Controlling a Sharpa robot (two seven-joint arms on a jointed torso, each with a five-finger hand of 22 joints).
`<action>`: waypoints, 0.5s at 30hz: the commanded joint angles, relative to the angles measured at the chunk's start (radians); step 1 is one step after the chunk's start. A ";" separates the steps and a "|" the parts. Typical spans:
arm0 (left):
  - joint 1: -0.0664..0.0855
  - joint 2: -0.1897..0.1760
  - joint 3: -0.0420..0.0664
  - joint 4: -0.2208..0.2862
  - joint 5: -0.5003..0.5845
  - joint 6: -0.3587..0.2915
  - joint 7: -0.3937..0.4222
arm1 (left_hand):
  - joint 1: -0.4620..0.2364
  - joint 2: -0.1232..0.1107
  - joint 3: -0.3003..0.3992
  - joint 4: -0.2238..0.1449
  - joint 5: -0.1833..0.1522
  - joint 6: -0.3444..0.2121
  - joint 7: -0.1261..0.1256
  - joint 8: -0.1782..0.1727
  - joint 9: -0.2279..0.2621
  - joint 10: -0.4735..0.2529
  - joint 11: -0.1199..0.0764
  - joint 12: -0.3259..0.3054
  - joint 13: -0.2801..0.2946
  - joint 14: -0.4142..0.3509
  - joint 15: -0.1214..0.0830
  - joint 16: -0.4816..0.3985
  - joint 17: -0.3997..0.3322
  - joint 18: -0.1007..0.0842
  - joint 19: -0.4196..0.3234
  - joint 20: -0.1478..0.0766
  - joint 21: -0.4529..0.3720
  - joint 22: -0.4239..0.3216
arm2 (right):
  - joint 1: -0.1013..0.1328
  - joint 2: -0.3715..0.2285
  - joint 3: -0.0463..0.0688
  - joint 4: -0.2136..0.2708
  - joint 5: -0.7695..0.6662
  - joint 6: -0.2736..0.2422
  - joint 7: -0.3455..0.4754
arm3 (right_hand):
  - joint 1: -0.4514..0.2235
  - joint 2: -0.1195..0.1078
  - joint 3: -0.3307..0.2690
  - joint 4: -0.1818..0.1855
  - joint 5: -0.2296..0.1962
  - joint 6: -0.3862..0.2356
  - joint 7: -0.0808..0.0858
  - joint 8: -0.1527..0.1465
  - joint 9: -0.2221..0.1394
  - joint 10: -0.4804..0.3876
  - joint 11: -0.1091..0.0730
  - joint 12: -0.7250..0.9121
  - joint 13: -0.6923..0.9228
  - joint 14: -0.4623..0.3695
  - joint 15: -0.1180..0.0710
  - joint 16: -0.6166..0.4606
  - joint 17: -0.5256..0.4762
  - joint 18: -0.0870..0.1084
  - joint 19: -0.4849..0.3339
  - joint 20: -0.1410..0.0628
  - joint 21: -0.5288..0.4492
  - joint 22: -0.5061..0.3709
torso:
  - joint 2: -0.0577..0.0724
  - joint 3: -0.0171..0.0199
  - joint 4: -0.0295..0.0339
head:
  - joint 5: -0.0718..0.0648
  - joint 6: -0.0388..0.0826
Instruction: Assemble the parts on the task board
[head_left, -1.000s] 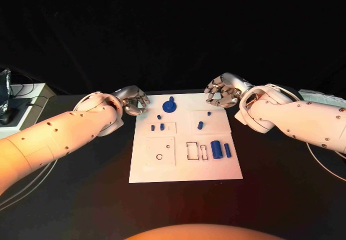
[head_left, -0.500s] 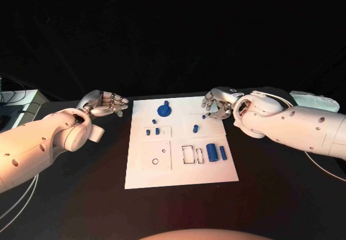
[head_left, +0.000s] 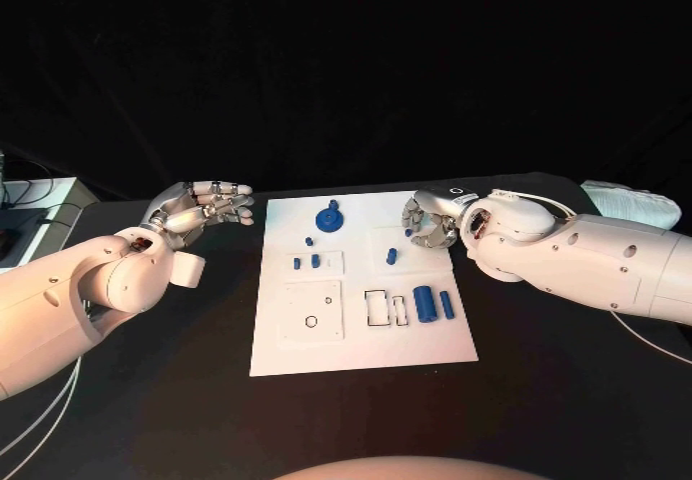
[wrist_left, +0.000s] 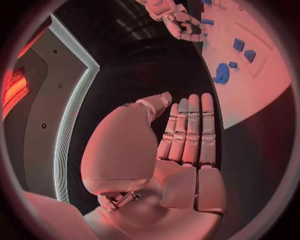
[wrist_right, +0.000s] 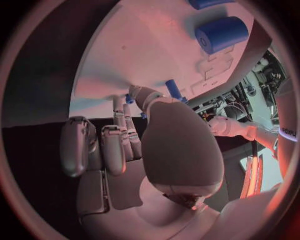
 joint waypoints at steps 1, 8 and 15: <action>-0.001 -0.001 0.002 0.005 0.049 0.029 0.041 | 0.012 0.001 -0.006 0.000 -0.001 -0.002 0.007 0.003 0.001 0.005 0.003 -0.008 -0.002 0.009 0.001 -0.005 0.000 0.003 0.007 -0.001 -0.004 -0.002 | -0.006 0.005 -0.003 0.004 -0.037 0.035 -0.007 | -0.009 0.009 0.007 -0.005 0.007 0.016 -0.001 -0.002 0.001 0.006 0.001 -0.008 -0.006 0.061 0.006 -0.004 0.058 0.011 0.018 0.006 -0.004 0.109 | 0.001 0.0021 -0.0003 | 0.000 -0.002; -0.002 -0.003 0.004 0.005 0.047 0.025 0.038 | 0.013 0.000 -0.008 0.000 -0.001 -0.002 0.009 0.004 0.001 0.002 0.006 -0.014 -0.004 0.011 0.002 -0.013 0.001 0.003 0.008 0.000 -0.008 -0.004 | -0.009 0.013 -0.004 0.007 -0.032 0.026 -0.001 | -0.005 0.030 0.071 0.000 -0.025 0.064 -0.014 0.007 0.007 0.043 -0.011 -0.019 -0.035 0.062 -0.005 -0.003 0.060 0.010 0.022 -0.002 0.000 0.114 | 0.001 0.0026 0.0005 | 0.001 -0.007; -0.002 -0.005 0.004 0.006 0.043 0.018 0.035 | 0.015 0.001 -0.008 -0.002 -0.001 -0.001 0.010 0.004 0.001 0.002 0.006 -0.015 -0.005 0.012 0.003 -0.015 0.002 0.003 0.009 0.000 -0.009 -0.005 | -0.016 0.021 -0.004 0.006 -0.034 0.028 -0.002 | -0.002 0.068 0.128 -0.012 -0.042 0.118 -0.027 0.028 0.024 0.094 -0.024 -0.029 -0.055 0.063 -0.016 -0.002 0.062 0.010 0.024 -0.012 0.002 0.117 | 0.000 0.0025 -0.0004 | 0.003 -0.011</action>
